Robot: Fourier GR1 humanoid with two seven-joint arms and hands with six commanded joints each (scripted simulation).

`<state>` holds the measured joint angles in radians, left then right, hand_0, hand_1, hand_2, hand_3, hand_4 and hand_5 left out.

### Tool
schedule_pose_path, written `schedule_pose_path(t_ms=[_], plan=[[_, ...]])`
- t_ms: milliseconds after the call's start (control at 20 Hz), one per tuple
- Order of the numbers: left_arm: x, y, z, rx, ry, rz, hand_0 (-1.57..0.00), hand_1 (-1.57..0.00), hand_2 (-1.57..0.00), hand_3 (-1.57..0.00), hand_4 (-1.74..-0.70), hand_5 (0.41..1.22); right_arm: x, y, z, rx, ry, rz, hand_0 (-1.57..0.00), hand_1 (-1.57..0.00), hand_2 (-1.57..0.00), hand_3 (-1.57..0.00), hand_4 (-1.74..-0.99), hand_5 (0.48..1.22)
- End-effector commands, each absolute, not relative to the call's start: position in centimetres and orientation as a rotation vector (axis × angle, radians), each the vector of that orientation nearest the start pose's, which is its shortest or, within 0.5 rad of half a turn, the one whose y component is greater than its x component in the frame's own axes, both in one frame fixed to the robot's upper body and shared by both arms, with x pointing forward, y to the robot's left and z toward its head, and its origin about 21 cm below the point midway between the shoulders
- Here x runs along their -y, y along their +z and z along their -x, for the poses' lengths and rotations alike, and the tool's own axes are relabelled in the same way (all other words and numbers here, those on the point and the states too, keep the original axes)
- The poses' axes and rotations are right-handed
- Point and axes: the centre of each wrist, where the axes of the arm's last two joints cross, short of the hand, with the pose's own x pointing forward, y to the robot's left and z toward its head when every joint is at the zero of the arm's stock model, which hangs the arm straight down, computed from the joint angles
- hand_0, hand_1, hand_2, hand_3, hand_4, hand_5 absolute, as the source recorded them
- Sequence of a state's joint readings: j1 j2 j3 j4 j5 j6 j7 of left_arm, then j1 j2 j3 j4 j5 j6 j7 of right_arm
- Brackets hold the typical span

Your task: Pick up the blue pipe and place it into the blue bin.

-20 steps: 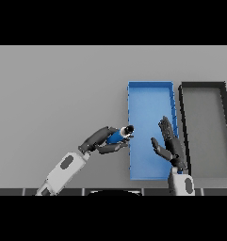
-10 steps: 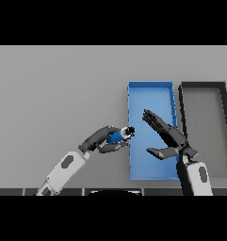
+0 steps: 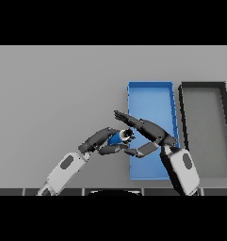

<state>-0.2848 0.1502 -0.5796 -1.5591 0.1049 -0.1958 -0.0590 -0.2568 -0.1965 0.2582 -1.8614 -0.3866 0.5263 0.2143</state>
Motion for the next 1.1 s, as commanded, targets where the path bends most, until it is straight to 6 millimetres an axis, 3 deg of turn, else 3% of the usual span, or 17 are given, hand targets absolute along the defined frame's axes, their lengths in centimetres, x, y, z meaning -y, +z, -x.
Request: schedule_pose_path(t_ms=[0,150,250,350,400,450,500,600,700,850,1050], plan=[[-10.2,4.5,-26.2,1.66,-0.802,0.609,-1.57,-1.57,-1.57,-1.54,-1.74,1.221,17.2,12.8,-27.0,1.704,0.821,-0.776,0.0,0.0,0.0,0.0,-1.225,0.529],[-10.2,4.5,-26.1,1.67,-0.834,0.569,-1.57,-1.57,-1.57,-1.54,-1.74,1.221,16.2,13.6,-28.1,1.706,0.842,-0.814,0.0,0.0,0.0,0.0,-1.218,0.508],[-10.7,4.5,-26.3,1.649,-0.825,0.6,-1.57,-1.57,-1.57,-1.48,-1.74,1.221,15.1,14.0,-28.5,1.705,0.873,-0.839,-0.05,-0.08,-0.1,-0.05,-1.245,0.506],[-10.8,4.8,-26.7,1.611,-0.944,0.494,-1.18,-1.08,-1.06,-1.03,-1.68,1.221,14.1,14.2,-29.0,1.68,0.911,-0.855,-0.35,-0.38,-0.38,-0.3,-1.335,0.507],[-11.2,4.8,-26.6,1.553,-0.998,0.458,-0.99,-0.88,-0.85,-0.82,-1.55,1.221,13.8,14.4,-29.3,1.675,0.93,-0.857,-0.53,-0.53,-0.53,-0.44,-1.362,0.508],[-10.7,4.9,-26.4,1.525,-1.002,0.443,-0.82,-0.71,-0.68,-0.66,-1.48,1.221,13.2,14.5,-29.3,1.676,0.95,-0.862,-0.72,-0.7,-0.74,-0.63,-1.43,0.522],[-10.7,4.8,-26.7,1.575,-0.973,0.471,-0.78,-0.71,-0.69,-0.58,-1.53,1.221,13.2,14.7,-29.5,1.667,0.947,-0.883,-0.89,-0.87,-0.91,-0.77,-1.486,0.55],[-10.7,4.6,-26.8,1.6,-0.918,0.487,-1.06,-1.02,-0.97,-0.94,-1.61,1.221,12.5,14.5,-29.6,1.633,0.942,-0.958,-1.13,-1.12,-1.14,-0.96,-1.562,0.666],[-10.6,4.7,-26.5,1.64,-0.843,0.558,-1.25,-1.22,-1.12,-1.17,-1.66,1.221,12.3,13.9,-29.3,1.608,0.916,-1.014,-1.29,-1.29,-1.3,-1.18,-1.495,0.826],[-10.6,4.5,-26.4,1.664,-0.788,0.614,-1.4,-1.39,-1.31,-1.36,-1.7,1.221,12.5,13.9,-29.3,1.693,0.928,-0.992,-1.43,-1.42,-1.43,-1.37,-1.441,1.019],[-10.6,4.7,-26.6,1.644,-0.792,0.582,-1.5,-1.5,-1.4,-1.49,-1.72,1.221,12.5,13.8,-29.2,1.726,0.951,-0.971,-1.51,-1.51,-1.51,-1.49,-1.47,1.138]])
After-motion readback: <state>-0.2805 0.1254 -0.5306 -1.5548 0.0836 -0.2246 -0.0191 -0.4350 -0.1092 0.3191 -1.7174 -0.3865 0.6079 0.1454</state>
